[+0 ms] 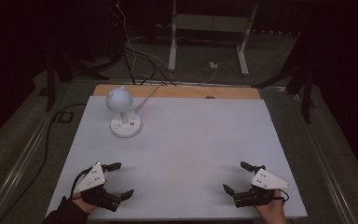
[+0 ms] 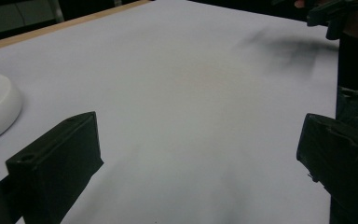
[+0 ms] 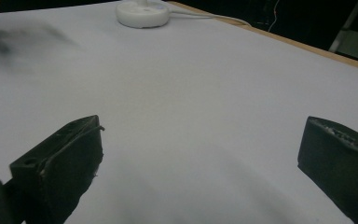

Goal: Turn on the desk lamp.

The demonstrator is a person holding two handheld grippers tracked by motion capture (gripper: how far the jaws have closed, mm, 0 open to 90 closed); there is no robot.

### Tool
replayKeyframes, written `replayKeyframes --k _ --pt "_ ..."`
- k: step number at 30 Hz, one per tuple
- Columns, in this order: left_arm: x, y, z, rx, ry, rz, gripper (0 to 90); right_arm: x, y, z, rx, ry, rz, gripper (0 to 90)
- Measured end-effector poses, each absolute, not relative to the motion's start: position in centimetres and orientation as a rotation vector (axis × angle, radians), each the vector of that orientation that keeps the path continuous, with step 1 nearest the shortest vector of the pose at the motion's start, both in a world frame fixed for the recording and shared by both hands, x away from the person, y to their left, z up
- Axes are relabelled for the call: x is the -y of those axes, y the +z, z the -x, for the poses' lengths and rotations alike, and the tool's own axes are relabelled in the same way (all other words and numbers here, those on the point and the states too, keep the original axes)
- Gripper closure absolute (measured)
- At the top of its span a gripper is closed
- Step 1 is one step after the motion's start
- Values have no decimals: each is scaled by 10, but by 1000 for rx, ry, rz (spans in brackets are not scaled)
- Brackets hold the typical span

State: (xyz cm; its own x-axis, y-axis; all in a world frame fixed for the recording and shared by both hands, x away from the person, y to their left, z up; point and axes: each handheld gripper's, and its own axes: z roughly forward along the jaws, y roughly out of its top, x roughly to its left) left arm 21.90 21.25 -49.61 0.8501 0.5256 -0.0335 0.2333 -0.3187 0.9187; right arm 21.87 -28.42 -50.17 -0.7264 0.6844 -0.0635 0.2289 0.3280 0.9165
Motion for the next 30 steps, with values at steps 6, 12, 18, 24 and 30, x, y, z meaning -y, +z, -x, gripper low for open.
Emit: replayKeyframes --k 6,12,18,24,30 --pt "-209 -493 -219 -529 275 -1924 3 283 -501 -217 -2157 1376 -795 0" --pt "-206 -488 -219 -513 253 -1930 3 283 -499 -216 -2130 1389 -798 0" --pt "-202 -479 -216 -492 238 -1932 3 282 -498 -216 -2137 1407 -803 0" --pt "-196 -474 -215 -469 231 -1950 3 282 -497 -215 -2122 1409 -800 0" --pt "-193 -467 -215 -457 229 -1947 3 281 -497 -215 -2124 1409 -804 0"
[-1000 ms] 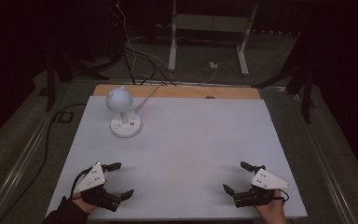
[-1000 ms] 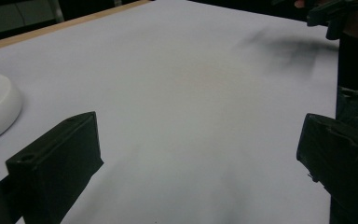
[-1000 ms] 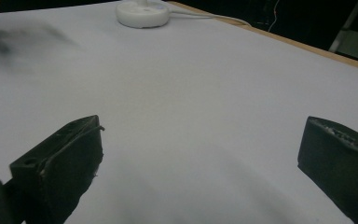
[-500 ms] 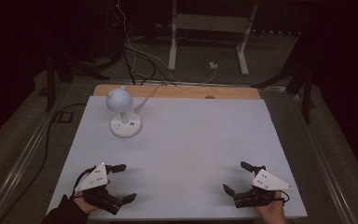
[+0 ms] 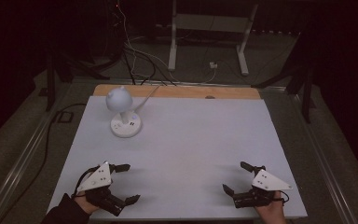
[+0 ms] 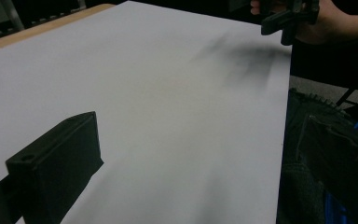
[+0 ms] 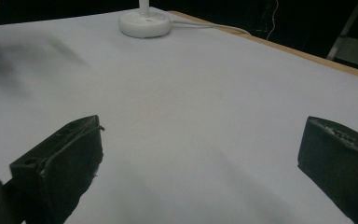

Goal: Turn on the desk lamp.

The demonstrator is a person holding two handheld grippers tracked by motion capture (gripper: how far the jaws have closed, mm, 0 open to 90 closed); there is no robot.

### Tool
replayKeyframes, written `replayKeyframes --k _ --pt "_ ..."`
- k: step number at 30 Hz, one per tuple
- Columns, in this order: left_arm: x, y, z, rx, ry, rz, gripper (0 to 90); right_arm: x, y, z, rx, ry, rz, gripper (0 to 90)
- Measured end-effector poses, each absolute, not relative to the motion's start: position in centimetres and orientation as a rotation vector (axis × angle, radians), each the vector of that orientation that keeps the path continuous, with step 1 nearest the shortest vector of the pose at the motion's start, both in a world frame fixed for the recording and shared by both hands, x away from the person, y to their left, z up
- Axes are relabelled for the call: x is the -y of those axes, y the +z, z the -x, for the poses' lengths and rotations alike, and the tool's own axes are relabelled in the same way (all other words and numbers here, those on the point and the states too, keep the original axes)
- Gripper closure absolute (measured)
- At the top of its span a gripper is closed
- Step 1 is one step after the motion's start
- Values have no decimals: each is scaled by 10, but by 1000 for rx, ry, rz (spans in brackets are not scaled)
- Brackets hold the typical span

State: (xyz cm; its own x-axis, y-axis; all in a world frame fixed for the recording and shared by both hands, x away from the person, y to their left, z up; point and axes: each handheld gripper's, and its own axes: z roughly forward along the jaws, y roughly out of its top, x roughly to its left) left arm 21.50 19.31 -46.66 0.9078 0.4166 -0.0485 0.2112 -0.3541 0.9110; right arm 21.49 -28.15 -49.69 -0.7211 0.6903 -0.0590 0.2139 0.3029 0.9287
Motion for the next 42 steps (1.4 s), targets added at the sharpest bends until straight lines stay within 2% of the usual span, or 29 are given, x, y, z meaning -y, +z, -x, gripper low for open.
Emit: replayKeyframes --k 15,42 --pt "-193 -449 -225 -515 265 -1897 3 281 -497 -215 -2132 1424 -804 0" --pt "-200 -439 -270 -726 364 -1824 4 281 -496 -215 -2134 1436 -806 0"
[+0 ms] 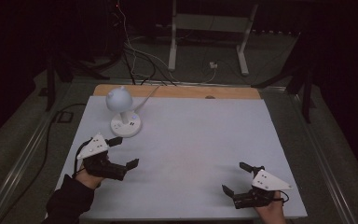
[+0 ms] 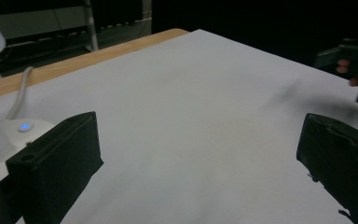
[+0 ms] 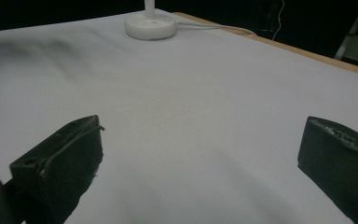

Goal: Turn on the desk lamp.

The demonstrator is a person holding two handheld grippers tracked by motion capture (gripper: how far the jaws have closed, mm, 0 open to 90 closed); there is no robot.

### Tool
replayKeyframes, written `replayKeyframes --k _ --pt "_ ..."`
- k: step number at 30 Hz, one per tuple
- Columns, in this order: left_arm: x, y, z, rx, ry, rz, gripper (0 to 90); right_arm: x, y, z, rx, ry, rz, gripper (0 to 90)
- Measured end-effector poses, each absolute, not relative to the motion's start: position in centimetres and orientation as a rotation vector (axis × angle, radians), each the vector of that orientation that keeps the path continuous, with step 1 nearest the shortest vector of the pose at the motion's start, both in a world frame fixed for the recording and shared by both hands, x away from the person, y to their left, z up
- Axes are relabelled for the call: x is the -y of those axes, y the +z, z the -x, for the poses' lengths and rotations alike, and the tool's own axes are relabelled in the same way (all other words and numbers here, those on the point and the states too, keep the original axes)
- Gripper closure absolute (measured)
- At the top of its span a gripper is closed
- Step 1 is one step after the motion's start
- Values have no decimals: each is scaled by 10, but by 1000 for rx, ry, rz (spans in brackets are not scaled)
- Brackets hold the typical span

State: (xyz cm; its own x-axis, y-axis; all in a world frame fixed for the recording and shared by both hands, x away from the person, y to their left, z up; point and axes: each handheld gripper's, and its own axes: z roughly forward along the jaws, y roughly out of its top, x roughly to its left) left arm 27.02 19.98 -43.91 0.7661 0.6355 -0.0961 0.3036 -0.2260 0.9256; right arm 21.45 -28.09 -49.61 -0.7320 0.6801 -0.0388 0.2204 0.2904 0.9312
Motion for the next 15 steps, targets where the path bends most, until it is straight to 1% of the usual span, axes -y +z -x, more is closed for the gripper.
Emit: replayKeyframes --k 15 --pt "-197 -446 -299 -830 413 -1815 4 281 -496 -214 -2143 1436 -806 0"
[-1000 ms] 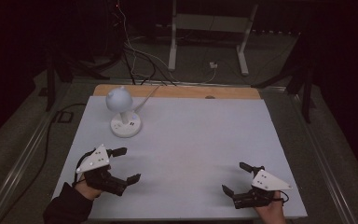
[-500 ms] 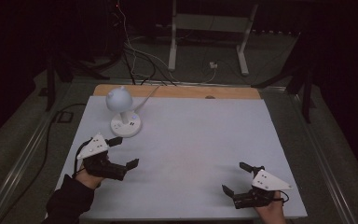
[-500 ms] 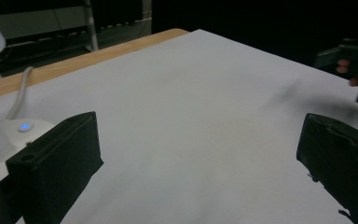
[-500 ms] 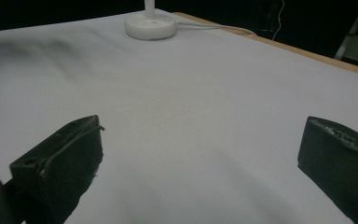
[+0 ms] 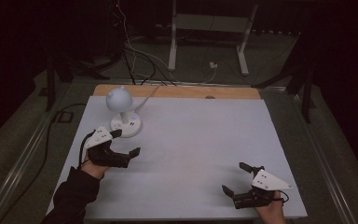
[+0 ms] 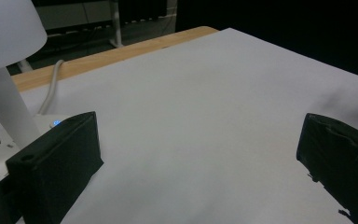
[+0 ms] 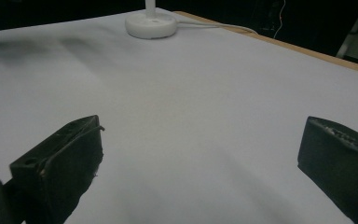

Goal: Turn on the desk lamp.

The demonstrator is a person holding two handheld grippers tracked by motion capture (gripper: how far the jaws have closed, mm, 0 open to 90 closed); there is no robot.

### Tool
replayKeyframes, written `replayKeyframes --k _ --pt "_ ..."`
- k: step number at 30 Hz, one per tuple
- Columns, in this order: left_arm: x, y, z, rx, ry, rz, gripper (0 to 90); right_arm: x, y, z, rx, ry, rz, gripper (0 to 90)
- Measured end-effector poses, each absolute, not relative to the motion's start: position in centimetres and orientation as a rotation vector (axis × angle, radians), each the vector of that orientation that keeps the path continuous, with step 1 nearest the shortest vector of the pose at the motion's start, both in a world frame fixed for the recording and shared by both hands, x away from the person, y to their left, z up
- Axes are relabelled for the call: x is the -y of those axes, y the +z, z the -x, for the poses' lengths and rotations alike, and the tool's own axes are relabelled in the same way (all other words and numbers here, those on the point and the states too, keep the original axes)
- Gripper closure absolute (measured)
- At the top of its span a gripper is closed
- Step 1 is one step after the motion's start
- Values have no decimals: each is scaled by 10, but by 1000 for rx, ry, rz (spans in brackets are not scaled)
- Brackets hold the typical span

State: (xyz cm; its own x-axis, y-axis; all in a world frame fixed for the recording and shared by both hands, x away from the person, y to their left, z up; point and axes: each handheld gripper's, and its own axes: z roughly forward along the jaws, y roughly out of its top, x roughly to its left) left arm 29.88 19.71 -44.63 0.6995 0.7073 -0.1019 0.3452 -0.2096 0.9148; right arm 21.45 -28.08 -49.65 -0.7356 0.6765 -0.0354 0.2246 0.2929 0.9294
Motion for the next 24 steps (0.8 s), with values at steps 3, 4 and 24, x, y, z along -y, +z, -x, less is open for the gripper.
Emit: replayKeyframes --k 3,4,24 --pt "-197 -448 -304 -846 417 -1807 4 281 -496 -215 -2139 1441 -809 0" --pt "-197 -448 -306 -850 422 -1810 4 281 -497 -215 -2142 1439 -810 0" --pt "-192 -471 -345 -1004 499 -1794 4 281 -497 -215 -2147 1446 -810 0"
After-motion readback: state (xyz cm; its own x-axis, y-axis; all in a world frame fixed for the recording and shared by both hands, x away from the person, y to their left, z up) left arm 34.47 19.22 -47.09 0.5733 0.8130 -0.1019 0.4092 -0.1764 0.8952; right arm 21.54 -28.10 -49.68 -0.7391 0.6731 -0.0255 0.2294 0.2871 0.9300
